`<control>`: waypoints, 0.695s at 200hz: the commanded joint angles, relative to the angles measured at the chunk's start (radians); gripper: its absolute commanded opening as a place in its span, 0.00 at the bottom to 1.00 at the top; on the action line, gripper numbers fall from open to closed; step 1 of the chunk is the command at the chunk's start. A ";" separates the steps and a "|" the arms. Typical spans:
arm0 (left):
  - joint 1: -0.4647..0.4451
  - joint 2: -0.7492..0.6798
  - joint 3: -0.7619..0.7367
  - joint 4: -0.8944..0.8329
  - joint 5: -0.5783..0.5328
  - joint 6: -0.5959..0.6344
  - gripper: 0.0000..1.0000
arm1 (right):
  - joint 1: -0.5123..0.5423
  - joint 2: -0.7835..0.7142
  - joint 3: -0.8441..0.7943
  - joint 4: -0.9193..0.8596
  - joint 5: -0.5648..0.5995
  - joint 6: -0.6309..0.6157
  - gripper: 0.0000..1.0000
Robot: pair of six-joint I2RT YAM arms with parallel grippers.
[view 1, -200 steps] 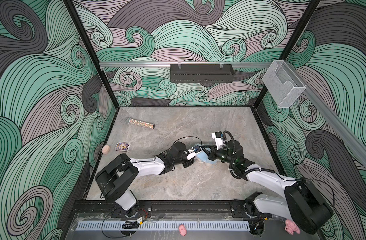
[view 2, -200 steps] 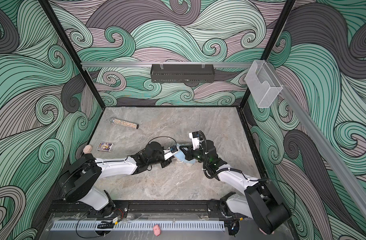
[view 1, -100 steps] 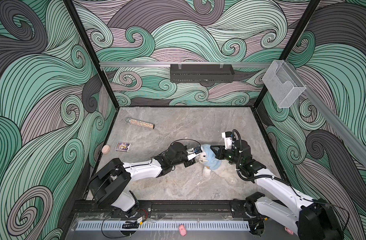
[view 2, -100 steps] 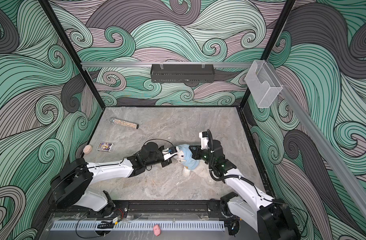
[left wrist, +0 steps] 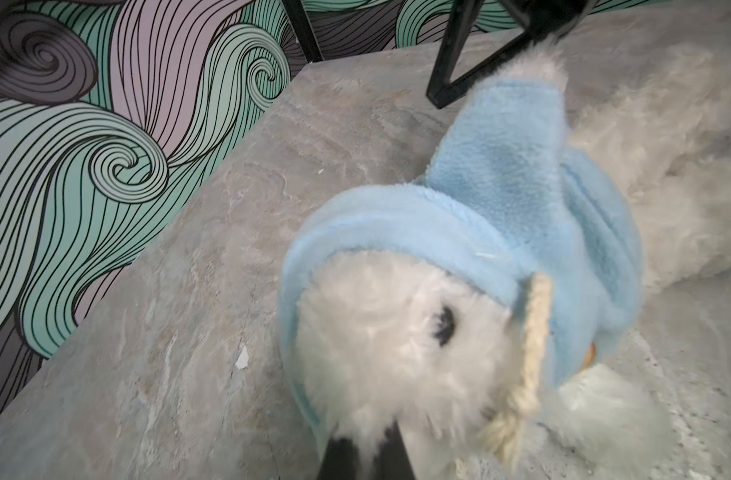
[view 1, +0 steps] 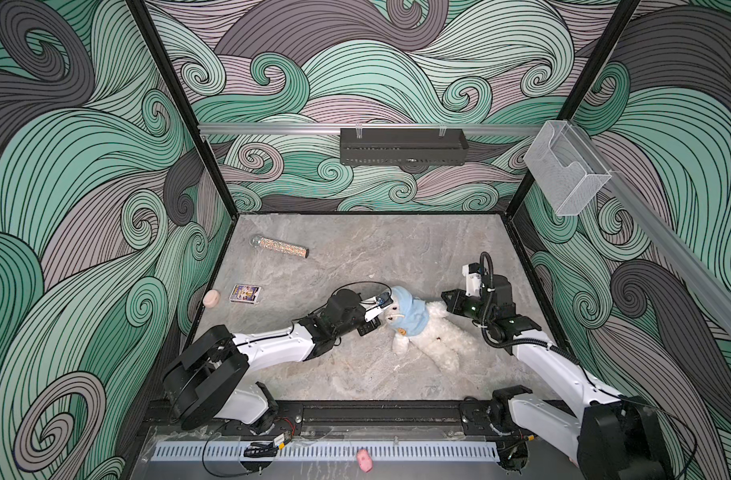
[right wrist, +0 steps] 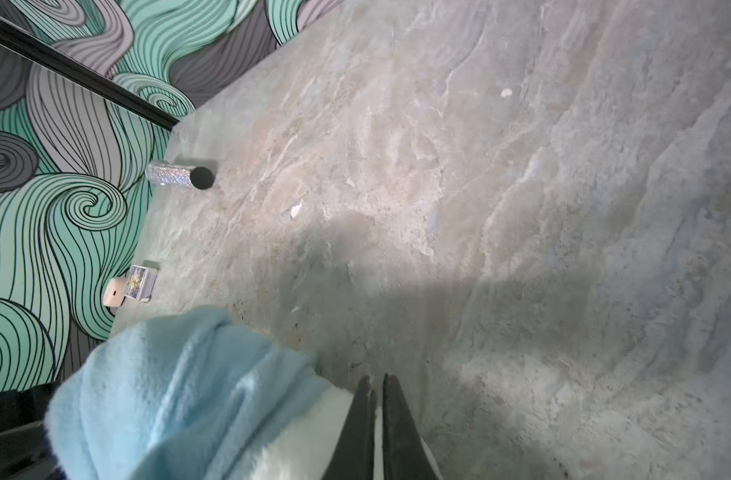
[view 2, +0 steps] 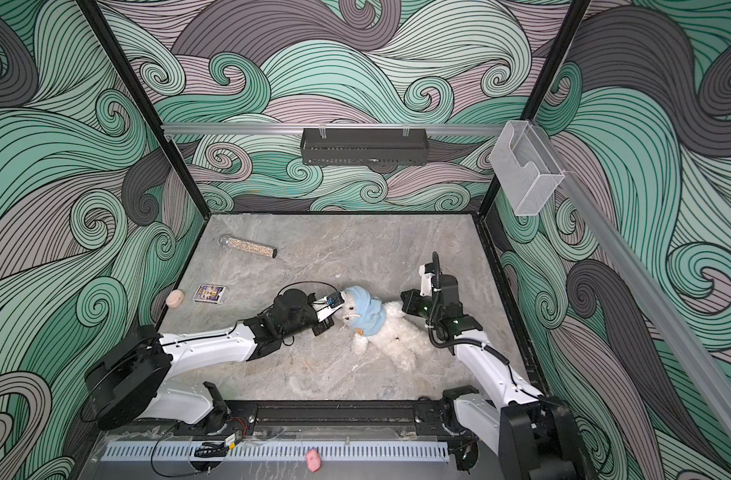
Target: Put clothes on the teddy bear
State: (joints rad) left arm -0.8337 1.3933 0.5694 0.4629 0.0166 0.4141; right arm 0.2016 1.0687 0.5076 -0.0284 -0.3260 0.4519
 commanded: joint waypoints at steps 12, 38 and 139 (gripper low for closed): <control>0.010 -0.056 -0.008 -0.011 -0.050 -0.026 0.00 | 0.000 0.035 0.060 0.001 -0.094 -0.077 0.08; 0.010 -0.057 0.000 -0.031 -0.006 -0.005 0.00 | 0.062 0.010 0.087 0.117 -0.199 -0.129 0.32; 0.008 -0.051 0.060 -0.111 0.039 0.050 0.00 | 0.394 0.158 0.296 -0.115 0.006 -0.410 0.67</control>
State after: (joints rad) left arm -0.8276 1.3571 0.5911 0.3759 0.0299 0.4416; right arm 0.5606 1.1912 0.7723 -0.0574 -0.4313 0.1261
